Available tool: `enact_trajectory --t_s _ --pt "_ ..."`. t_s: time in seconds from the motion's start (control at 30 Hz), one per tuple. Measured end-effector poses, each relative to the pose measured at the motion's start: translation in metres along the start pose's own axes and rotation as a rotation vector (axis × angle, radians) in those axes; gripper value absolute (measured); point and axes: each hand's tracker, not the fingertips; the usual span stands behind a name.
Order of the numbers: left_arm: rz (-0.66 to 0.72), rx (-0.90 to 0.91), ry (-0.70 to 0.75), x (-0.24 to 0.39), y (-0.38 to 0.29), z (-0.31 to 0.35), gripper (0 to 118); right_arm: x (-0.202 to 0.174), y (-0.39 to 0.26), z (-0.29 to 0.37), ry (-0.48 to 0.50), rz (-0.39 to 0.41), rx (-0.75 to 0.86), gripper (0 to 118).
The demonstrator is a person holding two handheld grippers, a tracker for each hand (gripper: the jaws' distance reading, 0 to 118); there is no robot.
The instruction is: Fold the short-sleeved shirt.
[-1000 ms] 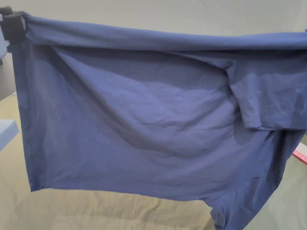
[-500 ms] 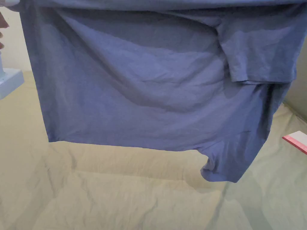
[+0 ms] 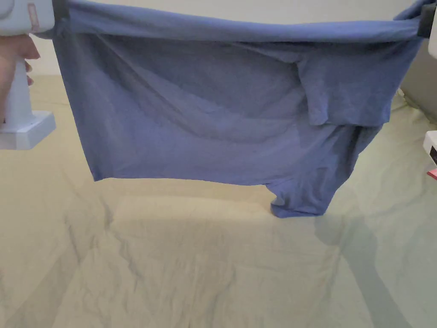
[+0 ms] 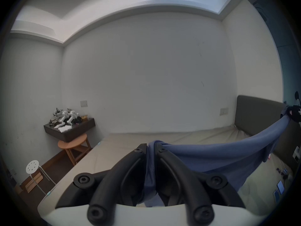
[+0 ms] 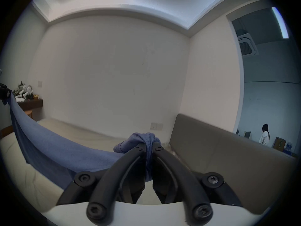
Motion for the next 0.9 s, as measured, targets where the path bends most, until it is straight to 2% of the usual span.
enact_trajectory --t_s 0.1,0.27,0.4,0.57,0.73,0.9 --pt "-0.023 -0.069 -0.008 -0.007 -0.049 -0.001 8 -0.009 -0.039 0.005 0.055 0.025 -0.075 9" --pt "-0.067 -0.2 -0.012 -0.013 -0.145 0.022 8 -0.029 -0.119 0.041 0.145 0.116 -0.234 9" --pt "-0.101 -0.346 -0.015 -0.021 -0.231 0.059 8 -0.033 -0.183 0.097 0.236 0.097 -0.395 9" --pt "-0.115 -0.532 -0.037 -0.031 -0.318 0.118 8 -0.037 -0.254 0.165 0.289 0.117 -0.594 9" --pt "-0.219 -0.706 -0.083 -0.037 -0.378 0.168 8 -0.033 -0.31 0.214 0.321 0.08 -0.812 9" --pt "-0.22 -0.798 -0.099 -0.041 -0.398 0.207 8 -0.016 -0.336 0.243 0.32 0.062 -0.924 9"
